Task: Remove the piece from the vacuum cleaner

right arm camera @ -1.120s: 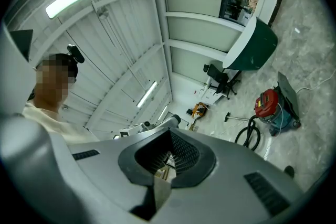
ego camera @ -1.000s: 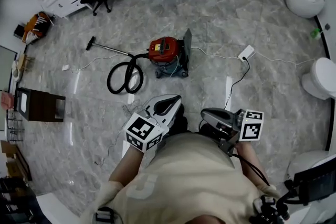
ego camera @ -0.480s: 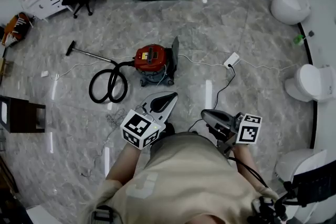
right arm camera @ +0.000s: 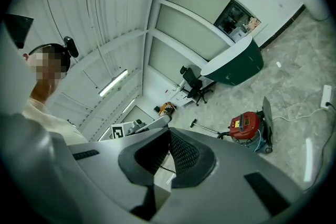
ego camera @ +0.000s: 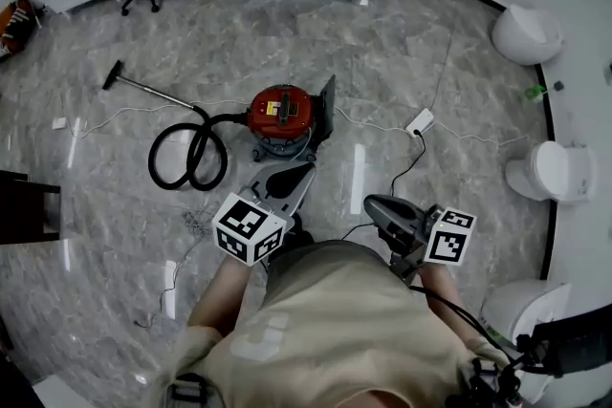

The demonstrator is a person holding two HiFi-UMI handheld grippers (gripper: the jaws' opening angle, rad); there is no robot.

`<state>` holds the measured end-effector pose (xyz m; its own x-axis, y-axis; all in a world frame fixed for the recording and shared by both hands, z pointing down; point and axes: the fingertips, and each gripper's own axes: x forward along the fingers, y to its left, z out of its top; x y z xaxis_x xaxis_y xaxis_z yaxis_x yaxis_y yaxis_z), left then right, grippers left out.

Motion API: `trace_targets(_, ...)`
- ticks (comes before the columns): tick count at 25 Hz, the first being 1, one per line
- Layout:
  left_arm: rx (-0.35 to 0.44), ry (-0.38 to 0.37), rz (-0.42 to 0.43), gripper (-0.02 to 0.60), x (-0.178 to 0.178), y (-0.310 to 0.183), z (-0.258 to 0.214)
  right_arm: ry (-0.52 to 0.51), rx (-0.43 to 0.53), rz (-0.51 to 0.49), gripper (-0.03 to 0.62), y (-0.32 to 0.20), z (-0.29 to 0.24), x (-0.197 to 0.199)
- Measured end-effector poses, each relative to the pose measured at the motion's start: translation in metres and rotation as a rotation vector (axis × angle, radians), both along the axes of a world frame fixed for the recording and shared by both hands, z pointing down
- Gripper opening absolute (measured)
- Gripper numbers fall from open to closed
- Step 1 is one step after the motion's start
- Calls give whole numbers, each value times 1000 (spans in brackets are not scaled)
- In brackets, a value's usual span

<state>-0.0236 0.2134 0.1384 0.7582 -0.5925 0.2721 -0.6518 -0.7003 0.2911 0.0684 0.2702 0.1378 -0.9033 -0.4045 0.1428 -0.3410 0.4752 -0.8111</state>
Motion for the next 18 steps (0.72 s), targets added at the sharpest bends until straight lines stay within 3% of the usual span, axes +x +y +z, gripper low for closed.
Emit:
trace_targets(10,12,14,-16,-5,-77,-26,1,23,-29,-58,2,-33,0,-85)
trace_targets(18,-10,5,-126,-4,-125,-19,6,29,-34,-193,2,-42,2,-133)
